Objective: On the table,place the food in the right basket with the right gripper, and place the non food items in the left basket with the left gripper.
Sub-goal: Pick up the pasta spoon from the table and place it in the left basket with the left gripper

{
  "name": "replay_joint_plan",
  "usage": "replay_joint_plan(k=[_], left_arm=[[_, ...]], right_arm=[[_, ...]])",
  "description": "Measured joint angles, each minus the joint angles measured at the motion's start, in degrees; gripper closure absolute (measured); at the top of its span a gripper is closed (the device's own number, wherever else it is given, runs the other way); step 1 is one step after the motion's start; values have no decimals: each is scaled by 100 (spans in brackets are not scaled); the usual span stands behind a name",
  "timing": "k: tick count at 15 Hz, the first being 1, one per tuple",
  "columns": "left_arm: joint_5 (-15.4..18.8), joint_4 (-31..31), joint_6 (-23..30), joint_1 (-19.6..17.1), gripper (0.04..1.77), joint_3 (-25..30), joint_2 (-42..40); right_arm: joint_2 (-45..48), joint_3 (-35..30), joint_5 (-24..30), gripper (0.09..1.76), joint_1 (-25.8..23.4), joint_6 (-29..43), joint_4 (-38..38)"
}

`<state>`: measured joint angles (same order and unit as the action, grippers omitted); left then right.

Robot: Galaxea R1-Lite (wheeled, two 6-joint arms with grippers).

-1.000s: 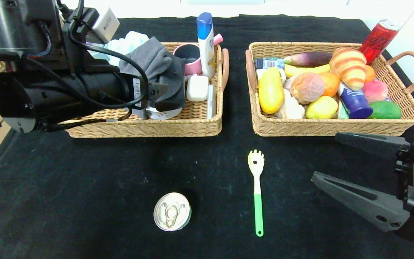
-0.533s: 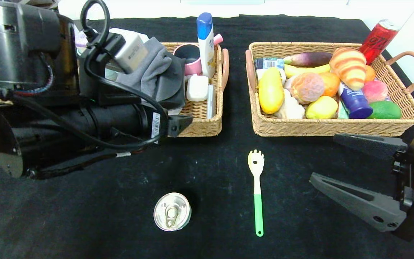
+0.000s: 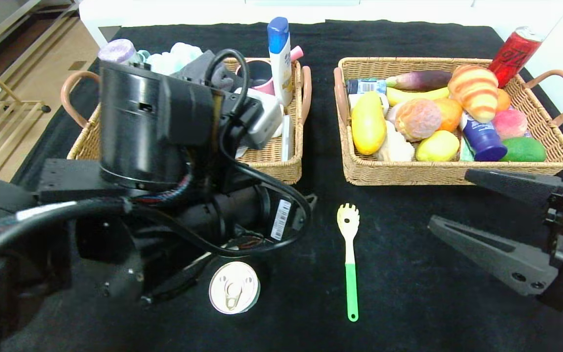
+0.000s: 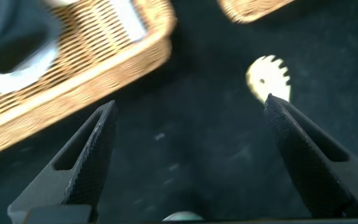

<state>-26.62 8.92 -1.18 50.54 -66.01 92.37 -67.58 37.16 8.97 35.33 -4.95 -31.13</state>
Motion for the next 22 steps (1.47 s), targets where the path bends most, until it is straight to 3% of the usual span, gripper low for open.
replay_joint_plan(k=[4,9,15,22], left_arm=[[-722,1018,434,480,11,-17,716],[-1161,1670,842,751,10,204,1419],[-1443,1783,837,1014,10,-2,1946],[-1659,1779,845,1036,9,-162,2304]], right_arm=[[100,297,-256,14,-206,55,300],[135,542,-250,14,-477,289,360],[144,573,-234,14,-553,295,346],[144,575,-223,14,-556,297,346]])
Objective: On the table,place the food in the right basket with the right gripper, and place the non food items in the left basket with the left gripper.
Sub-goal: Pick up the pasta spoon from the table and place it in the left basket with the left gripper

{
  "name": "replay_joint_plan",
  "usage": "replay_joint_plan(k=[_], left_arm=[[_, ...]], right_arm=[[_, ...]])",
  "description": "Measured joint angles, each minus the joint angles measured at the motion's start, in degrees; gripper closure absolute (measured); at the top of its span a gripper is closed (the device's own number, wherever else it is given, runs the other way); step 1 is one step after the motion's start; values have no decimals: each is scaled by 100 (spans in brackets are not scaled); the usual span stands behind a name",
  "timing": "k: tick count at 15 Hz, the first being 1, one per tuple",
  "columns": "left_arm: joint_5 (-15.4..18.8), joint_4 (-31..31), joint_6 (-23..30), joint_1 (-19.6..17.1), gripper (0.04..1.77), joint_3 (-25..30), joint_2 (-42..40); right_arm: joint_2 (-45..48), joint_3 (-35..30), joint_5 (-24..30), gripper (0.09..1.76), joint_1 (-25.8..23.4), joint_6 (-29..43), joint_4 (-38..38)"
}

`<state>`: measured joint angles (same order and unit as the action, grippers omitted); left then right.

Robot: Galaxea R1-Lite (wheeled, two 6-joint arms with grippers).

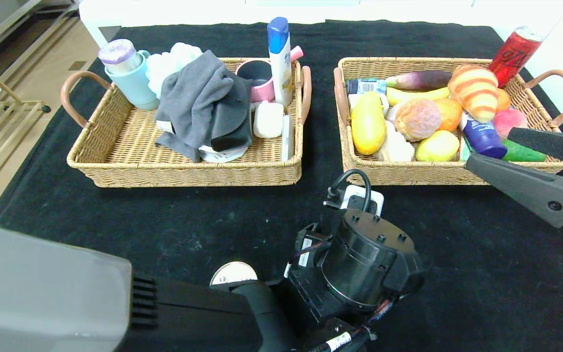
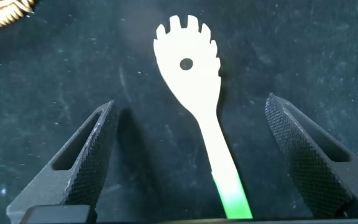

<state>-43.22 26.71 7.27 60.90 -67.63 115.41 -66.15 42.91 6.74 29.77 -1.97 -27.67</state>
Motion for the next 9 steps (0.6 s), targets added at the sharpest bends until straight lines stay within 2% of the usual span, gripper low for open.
replay_joint_plan(k=[3,4,7,9], left_arm=[[-2,-9,4,0,9,9,39],[-2,-22,6,0,17,13,44],[-2,-20,6,0,66,30,46],[-2,-26,6,0,89,30,46]], right_arm=[[-6,0,-2,14,0,0,6],[-9,0,-2,14,0,0,4],[-15,-2,0,14,0,-2,17],[-13,-2,6,14,0,-2,15]])
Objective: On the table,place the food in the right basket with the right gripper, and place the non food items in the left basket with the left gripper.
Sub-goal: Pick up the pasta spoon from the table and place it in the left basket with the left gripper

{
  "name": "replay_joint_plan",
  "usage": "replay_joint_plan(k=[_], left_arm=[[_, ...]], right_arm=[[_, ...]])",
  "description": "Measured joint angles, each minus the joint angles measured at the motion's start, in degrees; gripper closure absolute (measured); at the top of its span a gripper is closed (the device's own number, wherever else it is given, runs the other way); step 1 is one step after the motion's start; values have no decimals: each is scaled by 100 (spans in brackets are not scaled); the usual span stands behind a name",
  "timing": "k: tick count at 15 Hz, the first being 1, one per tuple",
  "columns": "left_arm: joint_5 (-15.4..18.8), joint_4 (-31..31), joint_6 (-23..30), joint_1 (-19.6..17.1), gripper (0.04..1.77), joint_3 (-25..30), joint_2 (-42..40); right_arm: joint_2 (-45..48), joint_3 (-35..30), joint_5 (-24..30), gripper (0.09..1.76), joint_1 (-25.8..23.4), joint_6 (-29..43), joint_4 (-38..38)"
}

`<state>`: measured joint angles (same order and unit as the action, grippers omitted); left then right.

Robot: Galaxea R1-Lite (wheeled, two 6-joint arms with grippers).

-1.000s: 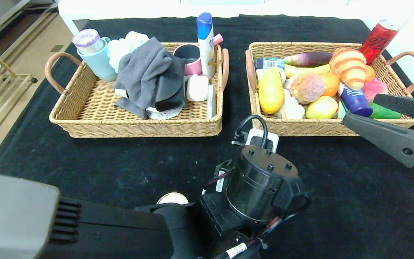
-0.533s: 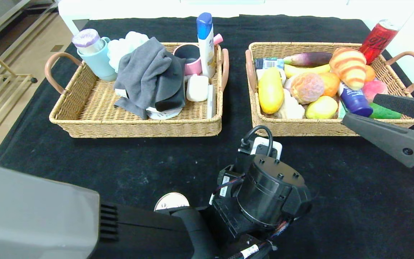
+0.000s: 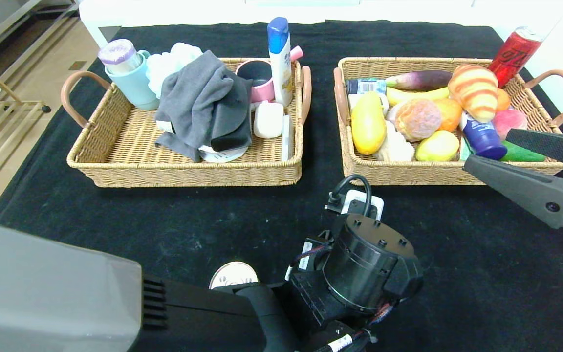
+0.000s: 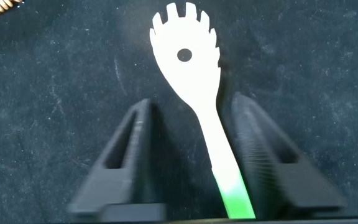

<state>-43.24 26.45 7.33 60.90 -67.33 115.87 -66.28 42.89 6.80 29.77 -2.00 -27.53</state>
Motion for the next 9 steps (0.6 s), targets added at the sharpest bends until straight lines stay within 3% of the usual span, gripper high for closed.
replay_joint_plan(k=[2,3,4,9], left_arm=[[5,2,0,0,113,-1,2],[5,9,-2,0,169,2,2],[2,6,0,0,161,10,0],[7,22,0,1,161,40,-2]], right_arm=[[-6,-2,-2,14,-1,0,2],[-11,-4,0,14,-1,0,0],[-15,-6,0,14,-4,0,0],[-26,-9,0,14,-1,2,2]])
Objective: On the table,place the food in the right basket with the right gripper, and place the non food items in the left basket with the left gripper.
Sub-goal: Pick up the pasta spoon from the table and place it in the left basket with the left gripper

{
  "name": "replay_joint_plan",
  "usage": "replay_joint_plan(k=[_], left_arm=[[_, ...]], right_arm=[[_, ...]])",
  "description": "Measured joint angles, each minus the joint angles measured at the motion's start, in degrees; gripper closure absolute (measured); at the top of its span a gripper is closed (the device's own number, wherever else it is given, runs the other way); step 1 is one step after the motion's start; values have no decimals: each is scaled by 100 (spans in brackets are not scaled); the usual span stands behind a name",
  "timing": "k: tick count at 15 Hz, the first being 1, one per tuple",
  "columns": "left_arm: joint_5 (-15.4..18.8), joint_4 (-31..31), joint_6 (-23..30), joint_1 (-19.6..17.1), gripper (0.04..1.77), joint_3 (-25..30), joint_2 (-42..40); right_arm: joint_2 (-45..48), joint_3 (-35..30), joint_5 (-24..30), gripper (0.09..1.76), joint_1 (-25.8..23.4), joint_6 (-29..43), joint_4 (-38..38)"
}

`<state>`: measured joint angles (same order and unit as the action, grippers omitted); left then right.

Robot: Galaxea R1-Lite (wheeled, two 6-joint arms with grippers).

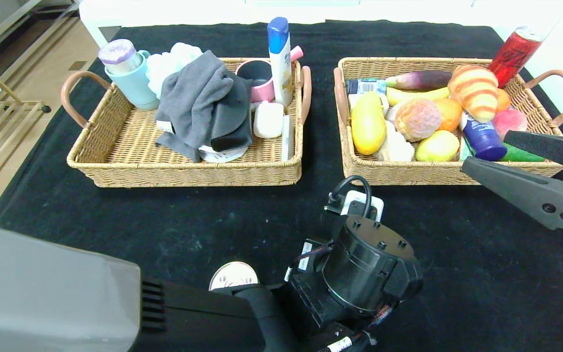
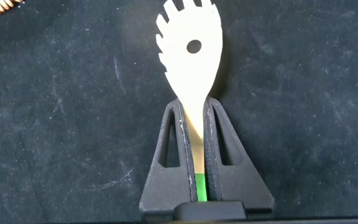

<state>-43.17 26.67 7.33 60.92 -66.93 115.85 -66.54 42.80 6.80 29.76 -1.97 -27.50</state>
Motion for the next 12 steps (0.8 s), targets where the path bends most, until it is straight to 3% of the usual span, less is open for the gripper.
replay_joint_plan(k=[12], left_arm=[[20,13,-30,134,161,190,-363]], right_arm=[[39,74,6,14,9,211,30]])
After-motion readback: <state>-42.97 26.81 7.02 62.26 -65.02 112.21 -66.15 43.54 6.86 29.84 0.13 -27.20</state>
